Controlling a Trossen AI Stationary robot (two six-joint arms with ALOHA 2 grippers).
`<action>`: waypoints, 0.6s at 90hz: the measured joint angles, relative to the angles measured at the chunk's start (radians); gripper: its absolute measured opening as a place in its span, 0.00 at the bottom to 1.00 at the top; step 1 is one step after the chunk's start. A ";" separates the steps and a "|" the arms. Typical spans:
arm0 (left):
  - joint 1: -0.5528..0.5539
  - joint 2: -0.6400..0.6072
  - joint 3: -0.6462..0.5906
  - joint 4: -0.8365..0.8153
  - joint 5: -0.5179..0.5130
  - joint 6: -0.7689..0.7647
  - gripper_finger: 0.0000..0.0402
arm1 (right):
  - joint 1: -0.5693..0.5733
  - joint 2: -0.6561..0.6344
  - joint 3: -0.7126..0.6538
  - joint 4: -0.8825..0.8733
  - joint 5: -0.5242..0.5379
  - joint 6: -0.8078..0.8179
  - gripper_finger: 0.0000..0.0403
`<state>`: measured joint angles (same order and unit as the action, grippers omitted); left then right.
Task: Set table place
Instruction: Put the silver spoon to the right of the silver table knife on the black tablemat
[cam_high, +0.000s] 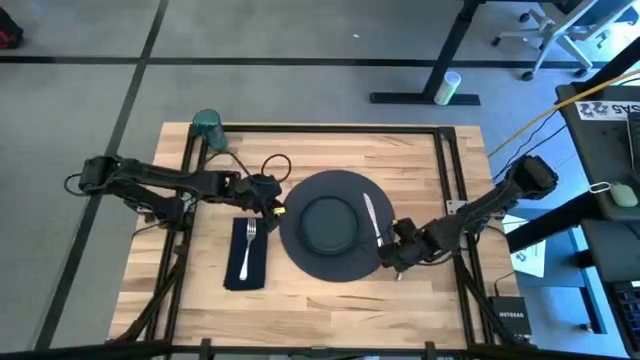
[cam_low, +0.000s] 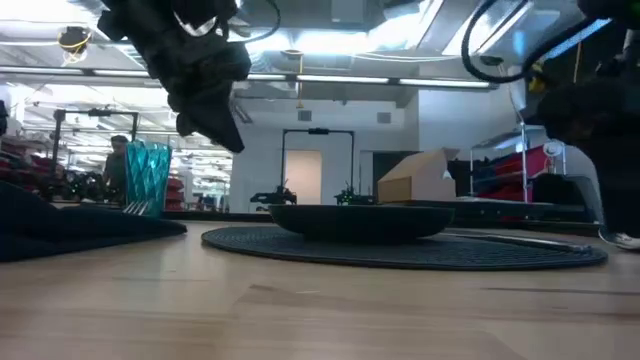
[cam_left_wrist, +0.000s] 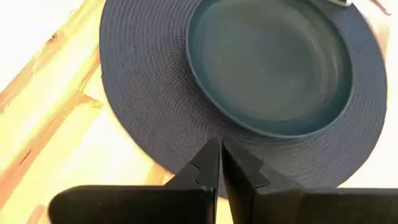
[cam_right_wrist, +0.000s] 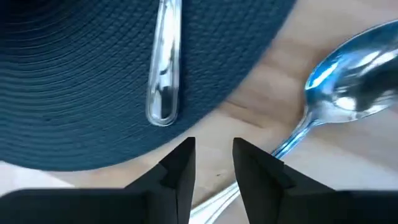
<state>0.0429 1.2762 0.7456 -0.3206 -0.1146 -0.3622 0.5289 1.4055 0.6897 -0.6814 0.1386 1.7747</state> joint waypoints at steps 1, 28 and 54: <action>0.000 0.000 0.000 0.000 0.000 0.000 0.00 | 0.000 0.000 0.002 -0.004 0.000 0.000 0.24; 0.000 0.000 0.000 -0.006 0.003 0.030 0.00 | -0.009 0.005 0.080 -0.183 -0.062 0.013 0.23; -0.001 0.000 0.000 -0.011 0.004 0.039 0.00 | -0.048 0.049 0.083 -0.203 -0.110 0.014 0.23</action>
<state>0.0422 1.2762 0.7456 -0.3321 -0.1105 -0.3236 0.4805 1.4544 0.7723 -0.8841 0.0288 1.7885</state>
